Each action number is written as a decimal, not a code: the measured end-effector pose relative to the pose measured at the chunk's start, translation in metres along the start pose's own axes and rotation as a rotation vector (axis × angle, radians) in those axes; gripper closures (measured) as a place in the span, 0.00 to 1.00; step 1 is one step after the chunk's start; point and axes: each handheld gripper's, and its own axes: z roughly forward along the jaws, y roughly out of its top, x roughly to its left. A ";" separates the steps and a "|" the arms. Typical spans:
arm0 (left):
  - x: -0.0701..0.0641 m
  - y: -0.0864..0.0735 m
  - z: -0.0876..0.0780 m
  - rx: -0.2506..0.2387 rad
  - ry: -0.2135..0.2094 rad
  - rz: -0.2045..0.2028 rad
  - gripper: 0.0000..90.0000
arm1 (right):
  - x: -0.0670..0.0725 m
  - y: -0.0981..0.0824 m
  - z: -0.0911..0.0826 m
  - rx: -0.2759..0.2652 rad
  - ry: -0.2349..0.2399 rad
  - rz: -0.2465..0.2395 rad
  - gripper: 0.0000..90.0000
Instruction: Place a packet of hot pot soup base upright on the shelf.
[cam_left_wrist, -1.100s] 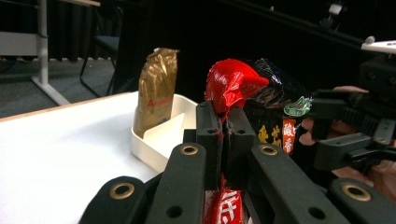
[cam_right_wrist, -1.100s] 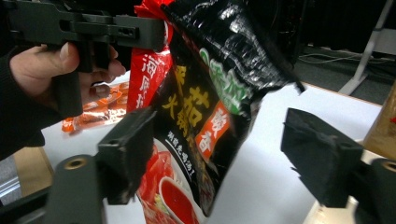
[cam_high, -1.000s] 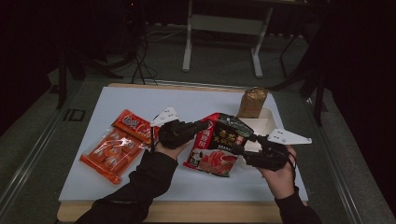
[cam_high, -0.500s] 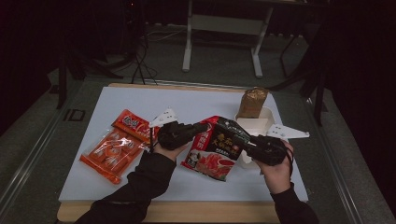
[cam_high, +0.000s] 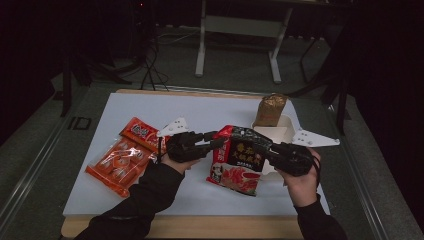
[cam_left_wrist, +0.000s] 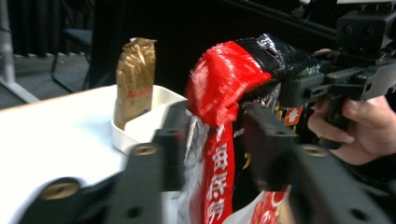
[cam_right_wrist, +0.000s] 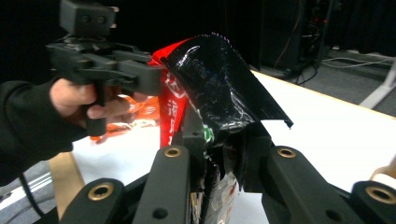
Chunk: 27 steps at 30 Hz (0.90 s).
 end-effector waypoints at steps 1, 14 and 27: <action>0.000 0.001 -0.001 0.012 0.004 0.011 0.59 | -0.001 0.000 -0.001 -0.002 -0.002 -0.002 0.86; -0.005 -0.007 -0.009 0.060 0.026 0.015 0.08 | -0.005 0.016 -0.012 -0.031 -0.009 -0.016 0.86; -0.011 -0.025 -0.028 0.085 0.062 0.068 0.06 | -0.019 0.035 -0.021 -0.069 -0.043 -0.023 0.85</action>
